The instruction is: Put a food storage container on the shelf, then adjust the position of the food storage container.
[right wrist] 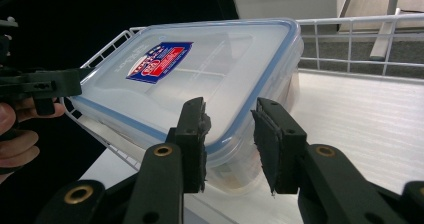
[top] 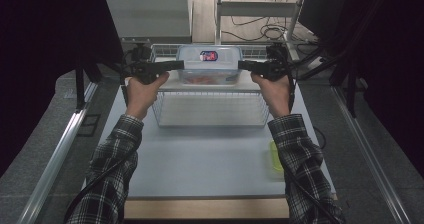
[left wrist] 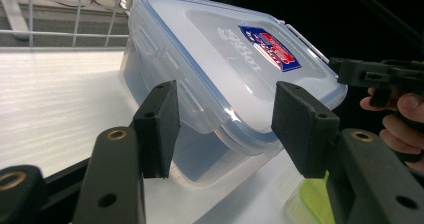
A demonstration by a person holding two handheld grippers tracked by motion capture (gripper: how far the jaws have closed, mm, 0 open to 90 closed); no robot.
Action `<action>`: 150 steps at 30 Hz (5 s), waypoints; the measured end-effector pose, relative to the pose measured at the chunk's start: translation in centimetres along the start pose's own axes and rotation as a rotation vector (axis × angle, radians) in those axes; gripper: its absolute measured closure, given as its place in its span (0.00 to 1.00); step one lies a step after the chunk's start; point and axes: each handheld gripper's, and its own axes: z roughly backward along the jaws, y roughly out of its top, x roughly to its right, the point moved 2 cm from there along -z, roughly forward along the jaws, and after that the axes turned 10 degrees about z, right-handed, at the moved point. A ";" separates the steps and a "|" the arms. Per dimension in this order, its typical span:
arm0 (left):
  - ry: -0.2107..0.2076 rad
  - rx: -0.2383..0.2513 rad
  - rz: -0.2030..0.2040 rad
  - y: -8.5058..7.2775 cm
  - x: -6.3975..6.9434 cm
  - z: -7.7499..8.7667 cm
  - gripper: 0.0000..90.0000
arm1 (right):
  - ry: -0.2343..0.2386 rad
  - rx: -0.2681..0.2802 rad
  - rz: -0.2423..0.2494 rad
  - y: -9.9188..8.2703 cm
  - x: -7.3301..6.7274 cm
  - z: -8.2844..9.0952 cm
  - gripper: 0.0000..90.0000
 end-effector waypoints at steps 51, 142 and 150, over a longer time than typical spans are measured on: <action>0.055 -0.194 -0.330 -14.6 1.8 4.4 0.08 | 0.037 -0.032 0.345 -11.6 -5.5 3.6 0.09; 0.219 -0.189 -0.403 -28.4 -2.2 5.7 0.02 | -0.446 -0.204 0.156 -25.0 5.8 15.0 0.99; 0.220 -0.192 -0.402 -28.4 -2.3 5.6 0.02 | -0.544 -0.236 0.086 -26.6 8.8 16.9 0.99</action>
